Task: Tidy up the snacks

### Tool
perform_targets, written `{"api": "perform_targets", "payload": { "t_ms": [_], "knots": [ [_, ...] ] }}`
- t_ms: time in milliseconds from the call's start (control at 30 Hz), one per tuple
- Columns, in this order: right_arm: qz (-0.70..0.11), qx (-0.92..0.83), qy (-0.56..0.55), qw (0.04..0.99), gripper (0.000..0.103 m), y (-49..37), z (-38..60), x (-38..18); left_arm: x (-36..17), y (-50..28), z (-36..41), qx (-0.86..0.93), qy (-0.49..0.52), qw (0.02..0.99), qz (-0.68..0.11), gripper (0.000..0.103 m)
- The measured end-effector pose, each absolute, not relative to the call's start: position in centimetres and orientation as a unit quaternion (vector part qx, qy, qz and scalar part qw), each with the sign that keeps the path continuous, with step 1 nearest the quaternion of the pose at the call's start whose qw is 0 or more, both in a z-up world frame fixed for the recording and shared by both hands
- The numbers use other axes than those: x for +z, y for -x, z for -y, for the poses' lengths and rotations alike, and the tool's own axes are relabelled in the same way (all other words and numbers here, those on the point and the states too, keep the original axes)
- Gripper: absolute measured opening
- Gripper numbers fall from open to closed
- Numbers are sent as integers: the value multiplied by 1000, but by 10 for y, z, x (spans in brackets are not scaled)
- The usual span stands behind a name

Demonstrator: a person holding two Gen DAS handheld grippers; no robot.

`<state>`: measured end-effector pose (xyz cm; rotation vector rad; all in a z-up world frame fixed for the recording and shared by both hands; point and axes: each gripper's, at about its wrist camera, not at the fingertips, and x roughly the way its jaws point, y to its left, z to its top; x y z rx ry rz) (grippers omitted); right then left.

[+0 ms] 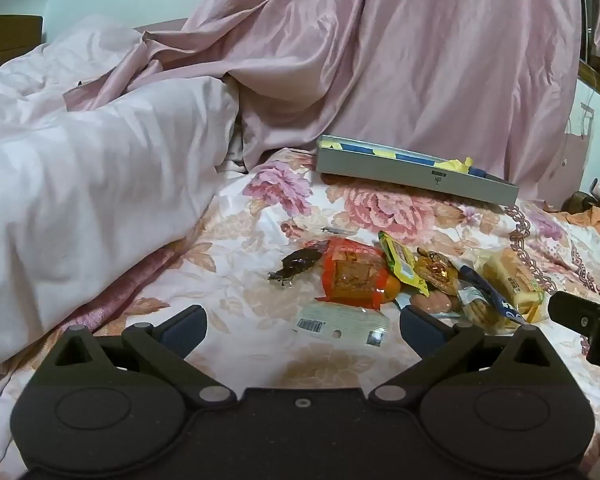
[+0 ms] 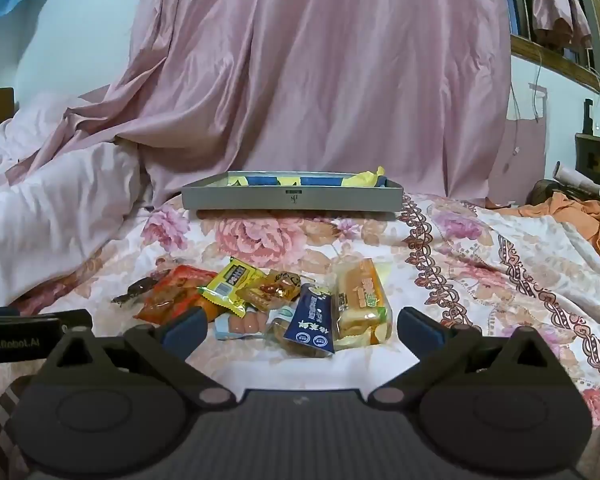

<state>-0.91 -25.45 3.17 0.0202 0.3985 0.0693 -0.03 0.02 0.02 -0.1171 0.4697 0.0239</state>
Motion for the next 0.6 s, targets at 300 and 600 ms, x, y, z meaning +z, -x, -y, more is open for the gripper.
{"api": "perform_targets", "payload": {
  "t_ms": [300,600],
  "knots": [
    [-197,32,-15,980,103,11,258,28,0,-1,-1,14,57,971,-233,102],
    [-204,28,-20,978,103,7,257,30,0,0,0,12,55,971,-232,102]
  ]
}}
